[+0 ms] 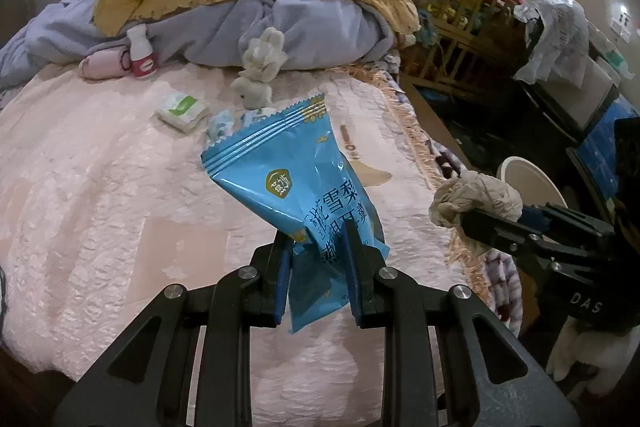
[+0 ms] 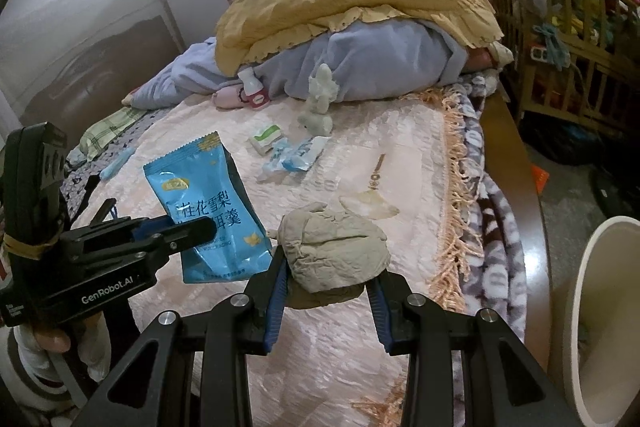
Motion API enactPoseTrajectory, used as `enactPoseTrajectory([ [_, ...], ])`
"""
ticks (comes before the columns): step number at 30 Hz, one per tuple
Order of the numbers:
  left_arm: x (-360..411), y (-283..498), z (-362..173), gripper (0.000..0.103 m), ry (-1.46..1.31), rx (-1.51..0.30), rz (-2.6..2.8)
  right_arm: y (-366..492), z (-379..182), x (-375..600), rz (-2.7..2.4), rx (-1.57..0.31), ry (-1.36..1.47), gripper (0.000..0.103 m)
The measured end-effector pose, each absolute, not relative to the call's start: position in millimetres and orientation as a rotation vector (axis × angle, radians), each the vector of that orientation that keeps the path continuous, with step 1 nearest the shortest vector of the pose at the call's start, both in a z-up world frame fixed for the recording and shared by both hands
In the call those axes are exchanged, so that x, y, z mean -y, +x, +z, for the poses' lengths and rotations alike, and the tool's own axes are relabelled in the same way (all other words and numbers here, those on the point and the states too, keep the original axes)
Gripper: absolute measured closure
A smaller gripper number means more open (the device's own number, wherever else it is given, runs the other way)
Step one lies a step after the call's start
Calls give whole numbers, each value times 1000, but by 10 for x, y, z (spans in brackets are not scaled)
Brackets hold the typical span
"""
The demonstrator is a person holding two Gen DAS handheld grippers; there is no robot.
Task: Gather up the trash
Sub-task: 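Carry the cloth and blue packet over the white bucket and open both grippers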
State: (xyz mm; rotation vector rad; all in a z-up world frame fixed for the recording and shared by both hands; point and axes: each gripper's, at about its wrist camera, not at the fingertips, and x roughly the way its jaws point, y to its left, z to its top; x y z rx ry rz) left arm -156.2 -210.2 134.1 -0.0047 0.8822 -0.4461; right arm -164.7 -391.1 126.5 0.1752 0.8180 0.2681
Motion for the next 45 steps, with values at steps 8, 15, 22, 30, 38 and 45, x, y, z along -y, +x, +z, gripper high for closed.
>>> enactPoseTrajectory([
  [8,2433,-1585,1364,81,3,-895,-527,-1753,1314,4192,205,-797,188,67],
  [15,2835,-1613,1379,81,2,-922,-635,-1892,1318,4621,113,-795,223,67],
  [22,3241,-1688,1444,81,31,-919,-711,-2064,1311,5006,39,-791,257,67],
  [30,3593,-1700,1465,81,48,-928,-771,-2217,1274,5375,-24,-785,303,67],
  [38,3949,-1688,1453,81,62,-943,-828,-2365,1238,5749,-96,-776,352,67],
  [45,4347,-1715,1395,81,92,-957,-883,-2516,1187,6128,-173,-765,410,67],
])
